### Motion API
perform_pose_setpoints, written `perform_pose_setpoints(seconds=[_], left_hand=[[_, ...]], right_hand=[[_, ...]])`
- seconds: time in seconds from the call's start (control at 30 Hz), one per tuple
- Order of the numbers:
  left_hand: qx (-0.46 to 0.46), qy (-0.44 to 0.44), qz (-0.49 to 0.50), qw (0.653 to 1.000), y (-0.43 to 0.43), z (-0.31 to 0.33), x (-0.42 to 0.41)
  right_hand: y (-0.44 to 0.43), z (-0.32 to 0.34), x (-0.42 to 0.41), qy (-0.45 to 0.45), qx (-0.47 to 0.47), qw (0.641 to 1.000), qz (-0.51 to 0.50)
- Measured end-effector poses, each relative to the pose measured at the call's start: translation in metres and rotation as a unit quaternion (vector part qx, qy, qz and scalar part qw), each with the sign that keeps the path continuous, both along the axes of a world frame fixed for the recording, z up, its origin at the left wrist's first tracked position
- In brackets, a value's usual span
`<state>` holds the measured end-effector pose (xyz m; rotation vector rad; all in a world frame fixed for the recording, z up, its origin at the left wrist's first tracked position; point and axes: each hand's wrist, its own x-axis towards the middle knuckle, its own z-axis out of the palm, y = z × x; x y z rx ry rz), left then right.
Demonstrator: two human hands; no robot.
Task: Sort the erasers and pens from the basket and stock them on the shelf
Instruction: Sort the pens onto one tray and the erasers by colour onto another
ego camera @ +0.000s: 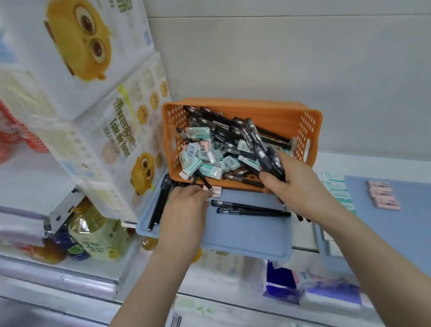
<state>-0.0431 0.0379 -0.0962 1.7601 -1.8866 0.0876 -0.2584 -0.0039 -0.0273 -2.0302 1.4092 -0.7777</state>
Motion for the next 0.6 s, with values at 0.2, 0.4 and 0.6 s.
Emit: perform_pose_setpoints(seconds=[0.2, 0.4, 0.6], left_hand=[[-0.018, 0.172, 0.06, 0.983, 0.002, 0.018, 0.01], [-0.036, 0.118, -0.052, 0.991, 0.017, 0.016, 0.016], [0.013, 0.016, -0.11, 0.994, 0.018, -0.022, 0.001]], right_hand=[[0.019, -0.009, -0.003, 0.257, -0.032, 0.958, 0.126], [0.019, -0.034, 0.03, 0.376, -0.093, 0.91, 0.145], [0.013, -0.044, 0.032, 0.353, -0.067, 0.927, 0.105]])
